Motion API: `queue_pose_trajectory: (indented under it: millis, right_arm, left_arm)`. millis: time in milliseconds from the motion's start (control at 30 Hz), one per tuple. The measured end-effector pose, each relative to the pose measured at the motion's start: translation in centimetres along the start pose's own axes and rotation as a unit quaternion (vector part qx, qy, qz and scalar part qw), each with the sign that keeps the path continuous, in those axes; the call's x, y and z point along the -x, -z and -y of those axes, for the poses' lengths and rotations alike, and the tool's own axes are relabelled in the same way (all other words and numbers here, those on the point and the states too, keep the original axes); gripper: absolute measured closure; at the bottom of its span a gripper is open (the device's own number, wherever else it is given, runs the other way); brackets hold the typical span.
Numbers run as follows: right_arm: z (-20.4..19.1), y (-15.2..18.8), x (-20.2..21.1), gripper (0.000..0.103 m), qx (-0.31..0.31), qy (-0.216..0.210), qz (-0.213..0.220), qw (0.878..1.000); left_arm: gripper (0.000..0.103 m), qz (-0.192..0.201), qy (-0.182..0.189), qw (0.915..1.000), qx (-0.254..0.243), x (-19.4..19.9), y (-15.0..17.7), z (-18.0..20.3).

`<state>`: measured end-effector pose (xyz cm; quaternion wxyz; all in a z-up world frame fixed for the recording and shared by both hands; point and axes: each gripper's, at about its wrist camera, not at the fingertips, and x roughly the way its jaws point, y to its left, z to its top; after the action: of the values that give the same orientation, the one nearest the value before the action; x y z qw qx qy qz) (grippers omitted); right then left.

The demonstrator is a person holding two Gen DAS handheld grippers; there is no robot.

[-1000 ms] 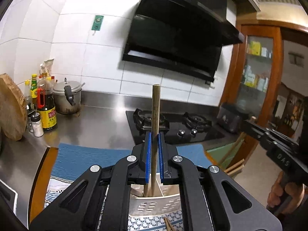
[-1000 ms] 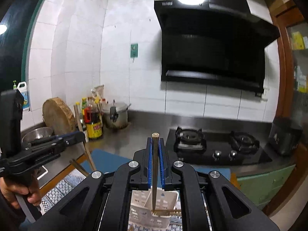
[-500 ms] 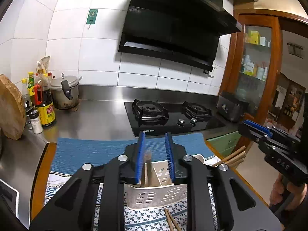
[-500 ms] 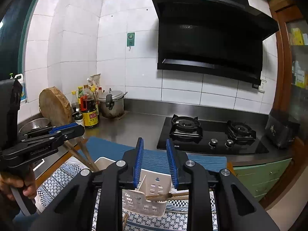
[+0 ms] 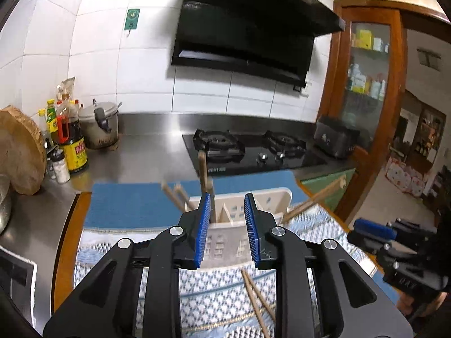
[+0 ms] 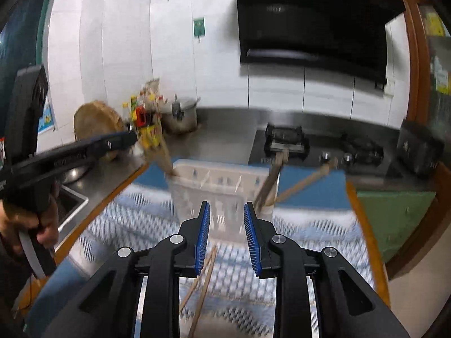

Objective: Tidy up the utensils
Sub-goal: 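Move both open tools back down to the remaining chopsticks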

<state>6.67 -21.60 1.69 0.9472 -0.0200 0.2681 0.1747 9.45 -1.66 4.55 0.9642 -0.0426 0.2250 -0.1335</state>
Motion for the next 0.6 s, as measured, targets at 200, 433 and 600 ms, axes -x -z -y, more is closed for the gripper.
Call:
queue_pose_trajectory:
  millis: [200,433,600]
  right_arm:
    - [-0.7,4.8,-1.1,0.078,-0.026,-0.007,-0.058,0.998]
    - [-2.0,10.0,-3.5,0.081,-0.045,-0.017,-0.125,0.991]
    - [-2.8,13.0,-5.5,0.085,-0.065,-0.034,-0.172,0.982]
  left_arm:
    - [0.075,-0.040,-0.001,0.9991,0.015,0.0,3.6,-0.5]
    - [0.075,-0.087,-0.008,0.9959,0.025,-0.5,7.5,-1.1]
    - [0.075,-0.113,-0.014,0.9930,0.033,-0.9,9.7,-1.5]
